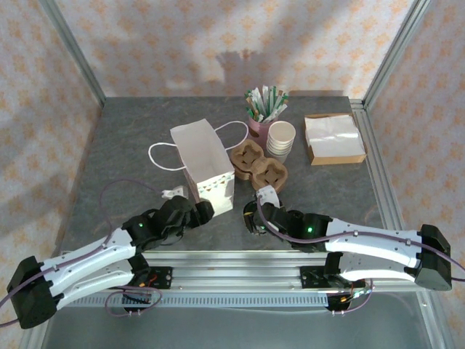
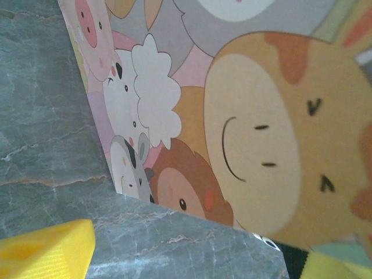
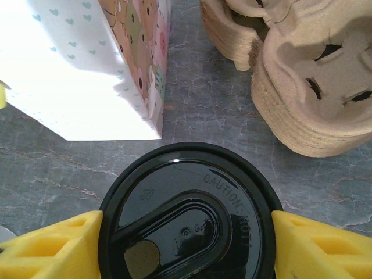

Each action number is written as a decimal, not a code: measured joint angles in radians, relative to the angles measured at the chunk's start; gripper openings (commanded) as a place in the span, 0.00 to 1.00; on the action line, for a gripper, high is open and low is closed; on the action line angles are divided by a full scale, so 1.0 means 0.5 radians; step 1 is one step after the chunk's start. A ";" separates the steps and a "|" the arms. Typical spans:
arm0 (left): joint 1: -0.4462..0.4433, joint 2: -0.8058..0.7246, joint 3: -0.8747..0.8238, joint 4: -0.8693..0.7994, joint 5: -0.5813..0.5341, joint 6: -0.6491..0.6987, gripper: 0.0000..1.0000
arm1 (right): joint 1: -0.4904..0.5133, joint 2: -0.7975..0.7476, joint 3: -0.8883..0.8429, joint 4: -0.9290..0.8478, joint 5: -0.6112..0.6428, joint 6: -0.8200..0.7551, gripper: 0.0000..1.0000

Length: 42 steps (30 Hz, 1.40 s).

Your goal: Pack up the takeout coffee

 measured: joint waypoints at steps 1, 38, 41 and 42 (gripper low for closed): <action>-0.004 -0.020 0.000 -0.018 0.015 0.002 0.83 | 0.000 0.000 0.000 -0.011 0.006 0.000 0.68; -0.564 0.043 0.009 0.293 -0.014 -0.159 0.72 | 0.010 0.013 0.019 -0.025 -0.011 0.002 0.68; -0.564 0.068 0.009 0.318 -0.026 -0.163 0.72 | 0.010 0.013 0.019 -0.019 -0.011 0.002 0.68; -0.565 0.077 0.008 0.325 -0.026 -0.168 0.72 | 0.010 0.013 0.019 -0.014 -0.011 0.007 0.68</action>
